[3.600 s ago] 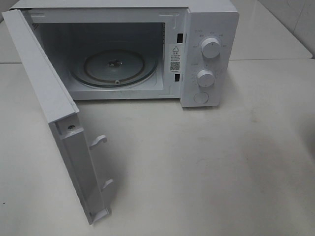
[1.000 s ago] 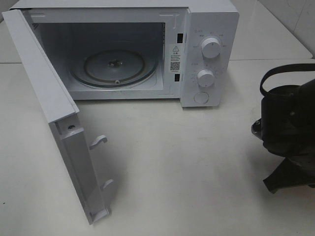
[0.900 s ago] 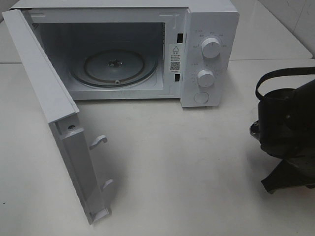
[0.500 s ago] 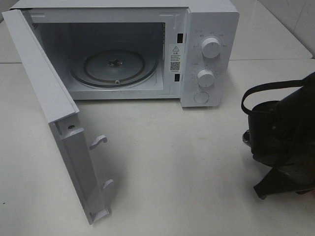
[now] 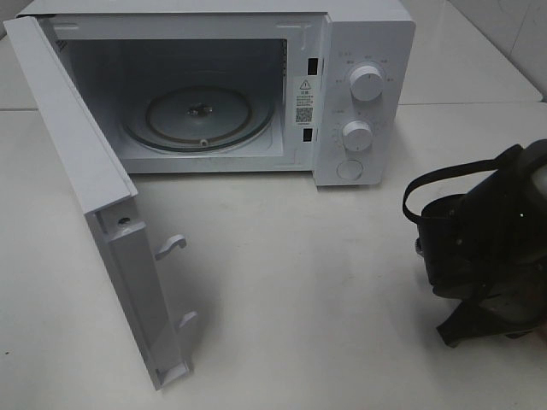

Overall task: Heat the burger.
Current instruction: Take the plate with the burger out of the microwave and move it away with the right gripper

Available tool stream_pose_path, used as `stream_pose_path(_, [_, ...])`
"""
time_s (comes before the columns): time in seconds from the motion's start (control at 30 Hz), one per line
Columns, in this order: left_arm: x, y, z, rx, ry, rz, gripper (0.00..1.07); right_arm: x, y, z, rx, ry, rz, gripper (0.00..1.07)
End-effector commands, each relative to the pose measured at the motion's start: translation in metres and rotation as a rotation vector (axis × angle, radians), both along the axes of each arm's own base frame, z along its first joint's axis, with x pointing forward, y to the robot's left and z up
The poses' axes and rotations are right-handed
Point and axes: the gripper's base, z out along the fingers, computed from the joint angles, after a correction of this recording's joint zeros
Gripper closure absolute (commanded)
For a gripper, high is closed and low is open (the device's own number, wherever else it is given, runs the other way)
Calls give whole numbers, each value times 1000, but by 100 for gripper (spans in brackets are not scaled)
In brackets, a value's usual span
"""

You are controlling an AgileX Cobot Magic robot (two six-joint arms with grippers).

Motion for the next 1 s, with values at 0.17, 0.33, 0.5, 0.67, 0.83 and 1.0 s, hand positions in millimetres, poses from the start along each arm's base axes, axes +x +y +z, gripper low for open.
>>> stream_pose_path(0.17, [-3, 0, -1, -4, -24, 5, 9, 1, -3, 5, -49, 41, 43, 67])
stream_pose_path(0.33, [-3, 0, -1, -4, -24, 5, 9, -1, -2, 16, -16, 56, 57, 60])
stream_pose_path(0.5, [-3, 0, -1, -4, -24, 5, 9, -4, 0, 33, 64, 43, 61, 59])
stream_pose_path(0.67, [-3, 0, -1, -4, -24, 5, 9, -9, 5, 47, 178, 51, 95, 59])
stream_pose_path(0.83, [-3, 0, -1, -4, -24, 5, 9, -14, 7, 65, 269, 51, 149, 59])
stream_pose_path(1.0, [-3, 0, -1, -4, -24, 5, 9, -19, 6, 86, 323, 23, 211, 57])
